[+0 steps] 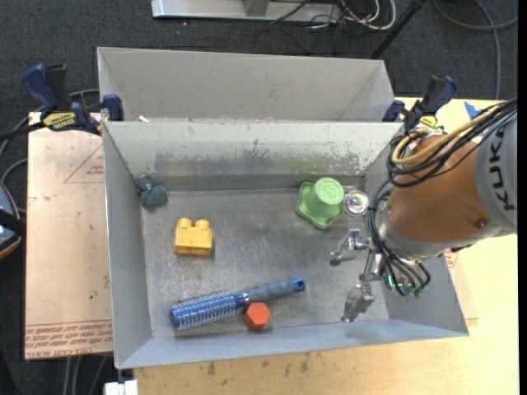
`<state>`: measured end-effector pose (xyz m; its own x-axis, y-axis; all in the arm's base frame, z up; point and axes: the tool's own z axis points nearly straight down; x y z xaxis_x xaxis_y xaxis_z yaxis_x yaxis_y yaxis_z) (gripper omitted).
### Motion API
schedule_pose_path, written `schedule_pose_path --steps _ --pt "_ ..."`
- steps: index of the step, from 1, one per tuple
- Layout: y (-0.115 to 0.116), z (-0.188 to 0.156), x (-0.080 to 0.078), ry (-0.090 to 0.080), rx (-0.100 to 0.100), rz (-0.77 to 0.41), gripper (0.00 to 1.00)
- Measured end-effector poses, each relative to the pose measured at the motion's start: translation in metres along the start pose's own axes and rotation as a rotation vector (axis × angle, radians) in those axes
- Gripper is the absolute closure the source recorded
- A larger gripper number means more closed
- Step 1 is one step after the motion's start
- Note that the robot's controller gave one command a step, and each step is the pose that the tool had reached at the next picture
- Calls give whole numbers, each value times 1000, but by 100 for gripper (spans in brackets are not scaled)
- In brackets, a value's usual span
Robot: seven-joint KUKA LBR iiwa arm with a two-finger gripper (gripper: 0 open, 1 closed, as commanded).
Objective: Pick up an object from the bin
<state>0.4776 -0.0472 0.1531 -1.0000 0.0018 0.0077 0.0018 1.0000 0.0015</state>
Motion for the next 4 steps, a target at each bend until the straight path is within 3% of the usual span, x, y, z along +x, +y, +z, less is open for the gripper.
schedule_pose_path --steps 1,2,3,4 --pt "78 80 -37 -10 2 -152 0" --pt "216 53 -37 -11 -4 -88 0" --pt "228 53 -87 -12 0 -141 0" --pt "257 79 -82 -13 2 -247 0"
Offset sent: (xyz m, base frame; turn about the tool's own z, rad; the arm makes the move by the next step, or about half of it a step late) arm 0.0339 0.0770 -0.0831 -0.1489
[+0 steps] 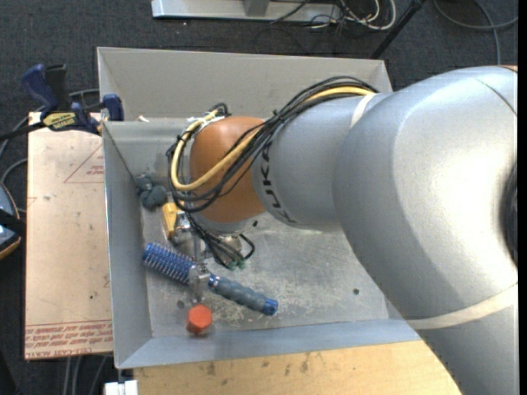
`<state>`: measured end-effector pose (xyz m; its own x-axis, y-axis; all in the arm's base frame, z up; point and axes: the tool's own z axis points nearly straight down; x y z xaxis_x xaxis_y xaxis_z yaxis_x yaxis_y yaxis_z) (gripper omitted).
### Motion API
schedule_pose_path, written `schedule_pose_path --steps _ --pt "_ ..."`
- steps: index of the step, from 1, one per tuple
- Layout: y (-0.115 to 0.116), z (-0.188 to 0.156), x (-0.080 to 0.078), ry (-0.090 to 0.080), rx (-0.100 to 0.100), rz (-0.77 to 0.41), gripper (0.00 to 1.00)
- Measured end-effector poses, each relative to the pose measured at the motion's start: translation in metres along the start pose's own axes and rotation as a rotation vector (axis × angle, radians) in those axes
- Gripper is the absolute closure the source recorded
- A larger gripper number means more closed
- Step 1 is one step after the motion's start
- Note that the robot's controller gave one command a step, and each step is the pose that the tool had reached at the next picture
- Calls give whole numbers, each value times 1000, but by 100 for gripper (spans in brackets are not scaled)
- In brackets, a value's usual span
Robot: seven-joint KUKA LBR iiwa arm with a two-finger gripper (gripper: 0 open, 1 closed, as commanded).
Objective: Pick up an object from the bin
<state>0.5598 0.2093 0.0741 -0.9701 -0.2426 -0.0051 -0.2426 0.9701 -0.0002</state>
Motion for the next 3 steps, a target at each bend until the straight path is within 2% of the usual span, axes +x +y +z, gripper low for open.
schedule_pose_path --steps 1,2,3 --pt "-23 -1 -19 -2 -7 75 0" --pt "-23 -3 -21 -7 -5 73 100" --pt "-23 -65 -23 -4 -2 72 100"
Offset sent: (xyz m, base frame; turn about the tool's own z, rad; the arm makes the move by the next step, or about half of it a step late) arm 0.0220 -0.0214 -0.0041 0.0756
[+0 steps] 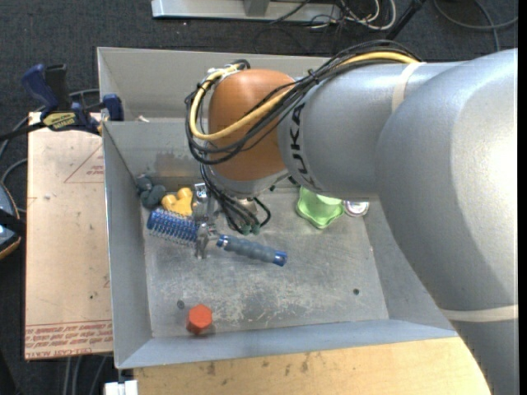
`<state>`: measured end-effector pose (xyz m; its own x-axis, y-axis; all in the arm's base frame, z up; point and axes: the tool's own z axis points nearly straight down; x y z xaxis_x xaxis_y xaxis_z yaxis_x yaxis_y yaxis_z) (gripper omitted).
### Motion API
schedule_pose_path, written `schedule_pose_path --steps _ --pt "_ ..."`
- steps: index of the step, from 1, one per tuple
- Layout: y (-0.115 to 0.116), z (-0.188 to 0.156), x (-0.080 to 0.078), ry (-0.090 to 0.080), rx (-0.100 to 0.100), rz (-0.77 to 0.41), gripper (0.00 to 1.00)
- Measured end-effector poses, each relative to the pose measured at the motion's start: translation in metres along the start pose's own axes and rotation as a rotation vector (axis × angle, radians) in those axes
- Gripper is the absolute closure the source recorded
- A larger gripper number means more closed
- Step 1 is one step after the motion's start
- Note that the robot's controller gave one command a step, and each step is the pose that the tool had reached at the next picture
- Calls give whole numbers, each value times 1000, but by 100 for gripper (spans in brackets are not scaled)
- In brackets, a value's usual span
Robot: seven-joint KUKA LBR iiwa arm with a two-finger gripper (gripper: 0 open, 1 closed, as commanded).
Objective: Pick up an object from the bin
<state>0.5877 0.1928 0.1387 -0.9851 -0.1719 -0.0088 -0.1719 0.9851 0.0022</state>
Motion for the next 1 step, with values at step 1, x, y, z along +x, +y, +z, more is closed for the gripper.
schedule_pose_path --steps 1 --pt "1 -19 -1 5 1 -1 100"
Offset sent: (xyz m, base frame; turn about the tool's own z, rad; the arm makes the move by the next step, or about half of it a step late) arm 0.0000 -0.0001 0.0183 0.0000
